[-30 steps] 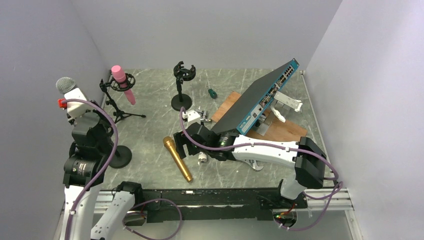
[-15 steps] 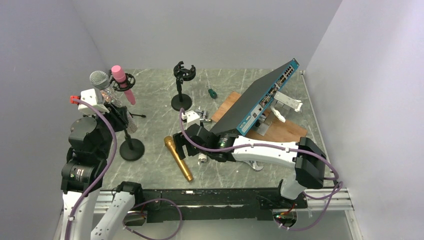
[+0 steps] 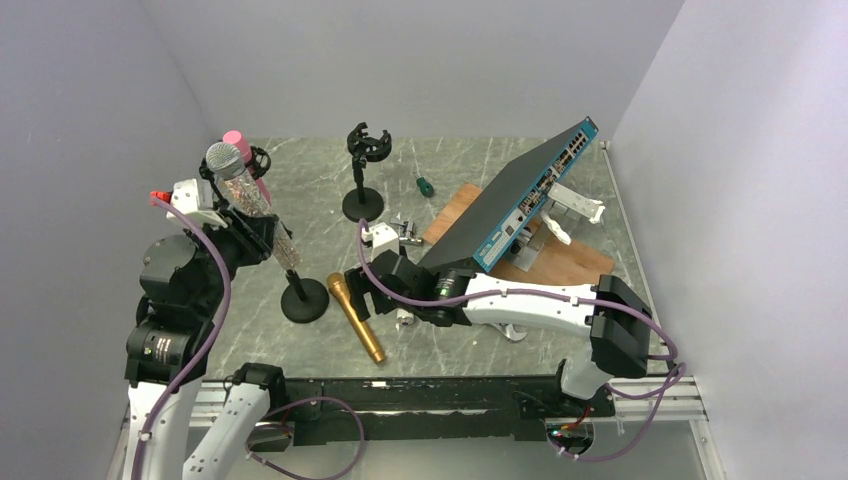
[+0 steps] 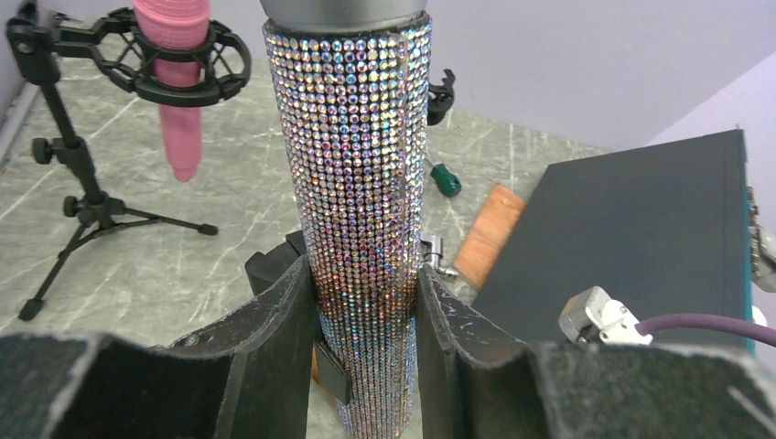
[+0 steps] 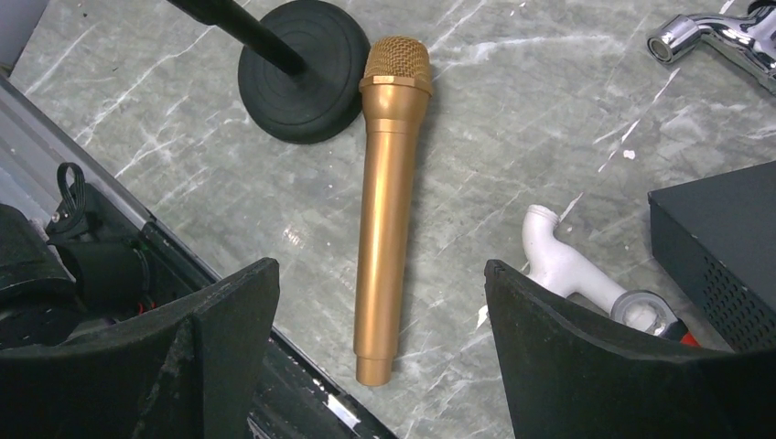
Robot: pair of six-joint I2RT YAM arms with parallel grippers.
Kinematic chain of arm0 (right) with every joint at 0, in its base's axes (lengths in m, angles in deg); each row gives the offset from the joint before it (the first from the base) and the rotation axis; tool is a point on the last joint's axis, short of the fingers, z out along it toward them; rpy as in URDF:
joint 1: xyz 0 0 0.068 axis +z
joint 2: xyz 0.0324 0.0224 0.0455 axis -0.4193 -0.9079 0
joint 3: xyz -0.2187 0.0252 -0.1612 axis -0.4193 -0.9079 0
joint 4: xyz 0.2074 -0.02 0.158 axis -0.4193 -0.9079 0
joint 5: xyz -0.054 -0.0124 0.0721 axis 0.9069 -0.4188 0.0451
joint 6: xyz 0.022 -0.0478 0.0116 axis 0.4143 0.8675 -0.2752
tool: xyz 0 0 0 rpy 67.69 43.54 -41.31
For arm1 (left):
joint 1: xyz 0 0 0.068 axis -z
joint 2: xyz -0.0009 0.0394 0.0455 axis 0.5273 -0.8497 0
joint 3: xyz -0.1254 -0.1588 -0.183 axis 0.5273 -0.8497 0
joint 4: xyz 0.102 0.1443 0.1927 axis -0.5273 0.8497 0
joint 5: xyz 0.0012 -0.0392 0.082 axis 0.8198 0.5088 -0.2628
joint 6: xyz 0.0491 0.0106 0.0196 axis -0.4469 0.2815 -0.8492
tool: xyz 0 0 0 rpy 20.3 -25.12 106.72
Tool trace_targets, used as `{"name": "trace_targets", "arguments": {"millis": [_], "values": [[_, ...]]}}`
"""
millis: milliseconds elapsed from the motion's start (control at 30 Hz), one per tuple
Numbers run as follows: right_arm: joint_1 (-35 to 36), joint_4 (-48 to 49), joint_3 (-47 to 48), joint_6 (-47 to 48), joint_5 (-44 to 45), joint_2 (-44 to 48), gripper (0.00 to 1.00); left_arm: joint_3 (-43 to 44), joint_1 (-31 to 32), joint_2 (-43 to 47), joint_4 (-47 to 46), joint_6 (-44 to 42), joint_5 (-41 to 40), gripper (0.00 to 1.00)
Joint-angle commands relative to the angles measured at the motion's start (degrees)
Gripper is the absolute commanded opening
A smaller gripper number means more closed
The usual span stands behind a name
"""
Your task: Remove the microphone from the stand
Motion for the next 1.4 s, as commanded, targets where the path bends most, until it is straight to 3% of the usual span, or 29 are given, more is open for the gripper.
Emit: {"name": "trace_targets", "arguments": {"millis": [0,67,100,233,333,467,533,733,933,1167,1367], "values": [[0.67,2.5,0.84,0.9,2.24,2.63,0.85,-0.43,0.14,1.14,-6.98,4.11,6.65,0.0],[0.84,3.0,0.75,1.33,2.32,3.41,0.85,0.27,0.19,0.43,-6.1,3.8,7.91,0.0],[1.05,3.12,0.87,1.56,2.46,3.83,0.85,0.82,0.16,0.11,-5.49,3.37,8.2,0.05],[2.5,2.49,2.79,2.71,4.54,5.09,0.86,2.15,0.19,0.94,-3.32,0.91,6.9,0.43],[3.88,0.99,6.72,3.59,7.21,4.99,0.88,3.17,0.18,2.23,-2.18,-0.69,4.7,0.56],[5.95,-4.41,14.8,3.97,11.68,2.84,0.9,6.42,0.19,2.57,1.54,-2.81,3.23,0.9],[7.74,-7.44,19.55,3.86,16.34,1.24,0.9,7.62,0.19,3.56,2.73,-3.64,1.34,0.98],[13.3,-16.42,36.76,4.1,31.51,-7.16,0.91,9.38,0.19,8.52,4.89,-5.44,-9.34,0.99],[15.89,-17.43,53.74,11.86,35.06,-16.59,0.89,9.43,0.19,11.15,8.78,-1.74,-23.45,0.99],[16.07,-8.98,61.4,22.5,36.57,-22.76,0.86,7.18,0.27,13.8,13.49,2.46,-35.3,0.99],[15.86,1.81,64.99,37.06,43.67,-28.63,0.86,4.06,0.98,16.04,13.76,1.84,-34.83,0.99]]}}
